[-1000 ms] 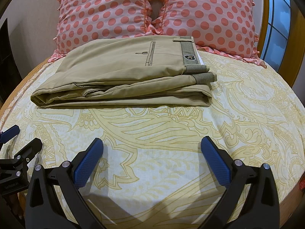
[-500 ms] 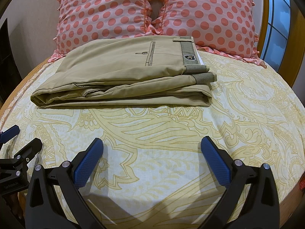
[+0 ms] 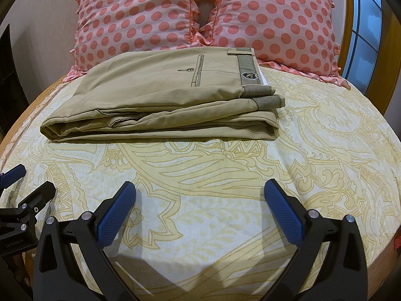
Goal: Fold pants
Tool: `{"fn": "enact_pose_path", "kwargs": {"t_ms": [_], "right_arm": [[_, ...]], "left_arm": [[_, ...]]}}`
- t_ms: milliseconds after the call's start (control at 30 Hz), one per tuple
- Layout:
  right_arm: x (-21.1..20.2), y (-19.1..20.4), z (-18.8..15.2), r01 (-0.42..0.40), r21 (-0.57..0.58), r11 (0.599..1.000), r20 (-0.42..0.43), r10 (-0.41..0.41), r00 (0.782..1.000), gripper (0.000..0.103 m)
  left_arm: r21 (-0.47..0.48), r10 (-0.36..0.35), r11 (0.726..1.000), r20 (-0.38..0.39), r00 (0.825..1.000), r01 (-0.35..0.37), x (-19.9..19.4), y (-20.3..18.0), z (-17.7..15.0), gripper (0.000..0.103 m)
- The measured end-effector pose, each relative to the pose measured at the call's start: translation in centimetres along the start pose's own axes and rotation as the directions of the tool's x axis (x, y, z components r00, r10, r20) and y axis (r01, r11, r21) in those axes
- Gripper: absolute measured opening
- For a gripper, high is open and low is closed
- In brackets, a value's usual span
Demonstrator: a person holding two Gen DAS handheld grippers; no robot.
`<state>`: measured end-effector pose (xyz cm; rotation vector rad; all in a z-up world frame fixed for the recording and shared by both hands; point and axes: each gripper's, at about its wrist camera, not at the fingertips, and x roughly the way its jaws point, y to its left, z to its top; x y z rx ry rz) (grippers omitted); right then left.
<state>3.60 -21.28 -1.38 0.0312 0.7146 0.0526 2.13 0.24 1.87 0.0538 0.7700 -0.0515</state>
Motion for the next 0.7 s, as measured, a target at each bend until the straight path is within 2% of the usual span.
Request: {"fn": "enact_pose_path", "kwargs": {"t_ms": [700], "right_arm": [[0.01, 0.01, 0.01, 0.0, 0.001, 1.0, 0.0, 0.0, 1.0, 0.102]], "left_arm": [[-0.001, -0.002, 1.0, 0.004, 1.0, 0.002, 0.08, 0.18, -0.03, 0.101]]}}
